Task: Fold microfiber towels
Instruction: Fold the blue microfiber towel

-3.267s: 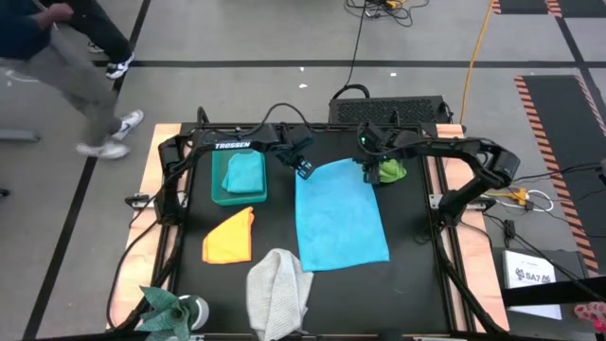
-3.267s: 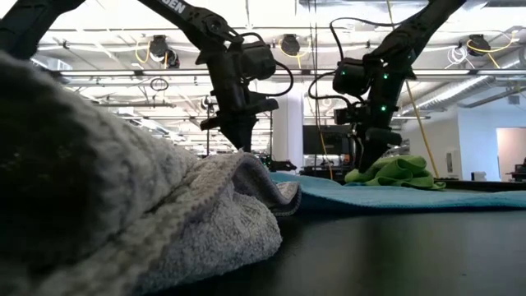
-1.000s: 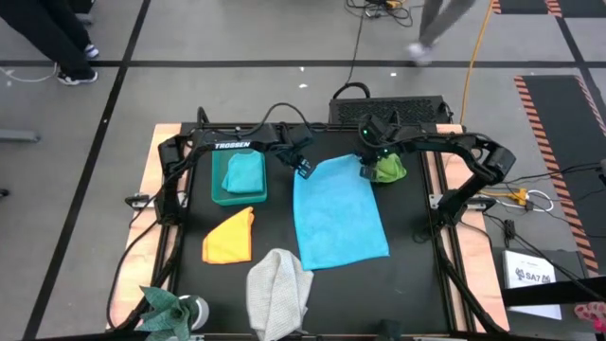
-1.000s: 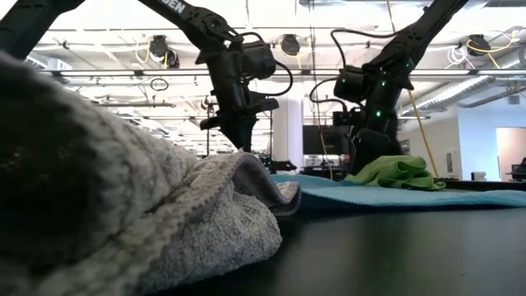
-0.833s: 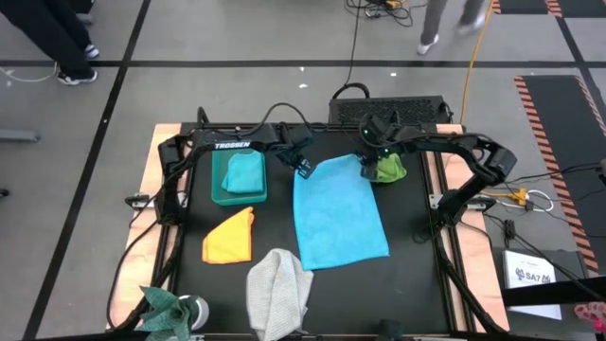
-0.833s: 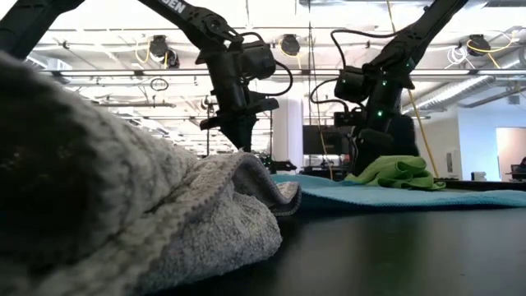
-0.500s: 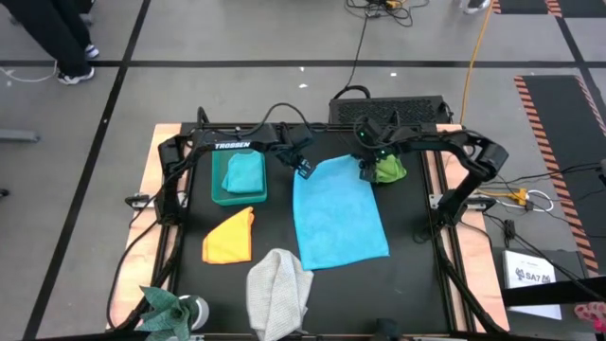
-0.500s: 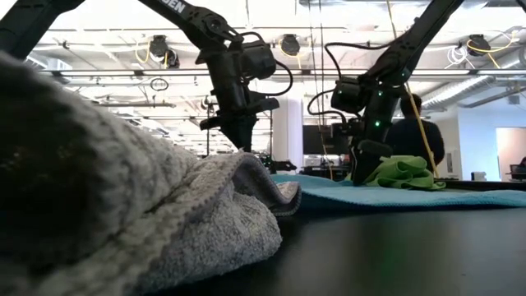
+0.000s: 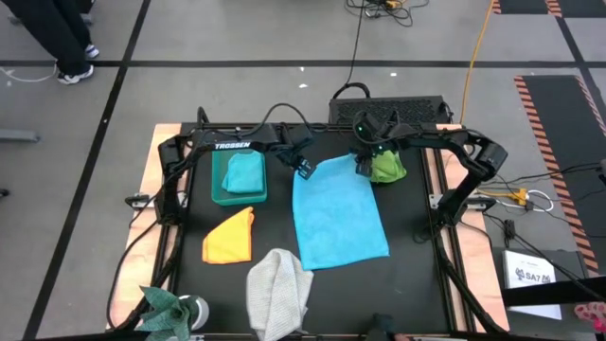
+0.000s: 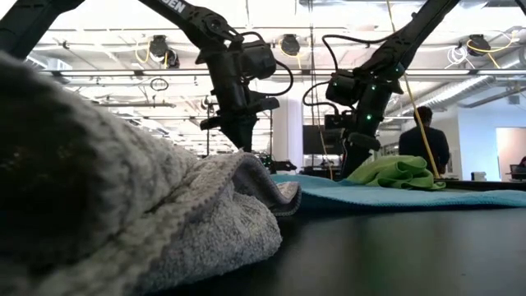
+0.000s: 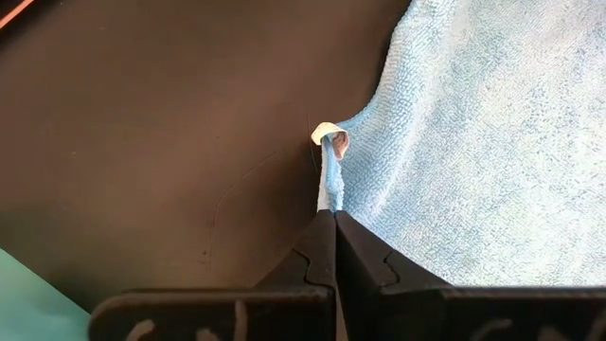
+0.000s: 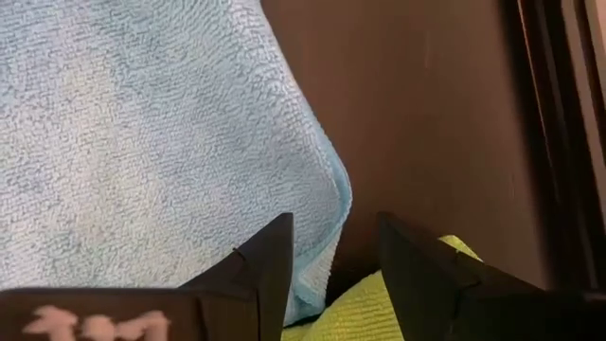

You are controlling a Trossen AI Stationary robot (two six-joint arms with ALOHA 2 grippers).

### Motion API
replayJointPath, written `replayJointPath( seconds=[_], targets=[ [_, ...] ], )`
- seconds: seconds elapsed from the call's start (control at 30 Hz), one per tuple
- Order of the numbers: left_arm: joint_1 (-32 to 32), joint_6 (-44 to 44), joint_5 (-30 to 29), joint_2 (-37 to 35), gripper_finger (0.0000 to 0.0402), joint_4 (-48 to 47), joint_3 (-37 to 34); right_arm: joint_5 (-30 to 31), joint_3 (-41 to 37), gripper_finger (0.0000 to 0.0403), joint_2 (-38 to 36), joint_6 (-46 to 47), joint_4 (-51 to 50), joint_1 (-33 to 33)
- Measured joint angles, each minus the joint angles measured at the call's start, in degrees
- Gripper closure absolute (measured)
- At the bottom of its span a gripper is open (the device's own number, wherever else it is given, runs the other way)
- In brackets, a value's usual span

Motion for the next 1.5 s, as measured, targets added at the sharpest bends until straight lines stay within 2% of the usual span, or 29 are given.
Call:
replayJointPath(
  seconds=[0.6, 0.8, 1.03, 1.27, 1.5],
  targets=[
    [0.00, 0.13, 0.00, 0.00, 0.0400, -0.02, 0.00, -0.04, -1.60, 0.0260, 2.73, -0.15, 0.24, -0.64],
    [0.01, 0.10, 0.02, 0.02, 0.0400, -0.02, -0.02, -0.08, -1.60, 0.0300, 2.77, -0.36, 0.29, -0.73],
    [0.00, 0.07, 0.02, 0.02, 0.0400, -0.02, -0.02, 0.14, -1.62, 0.0393, 2.82, -0.36, 0.28, -0.73],
    [0.00, 0.40, -0.40, 0.02, 0.0401, 0.07, -0.02, 0.32, -1.67, 0.0400, 2.01, 0.14, 0.07, -0.70],
    [-1.07, 0.57, -4.42, 0.02, 0.0401, 0.20, -0.02, 0.38, -1.68, 0.0401, -2.70, 1.67, 0.06, -0.71]
  ],
)
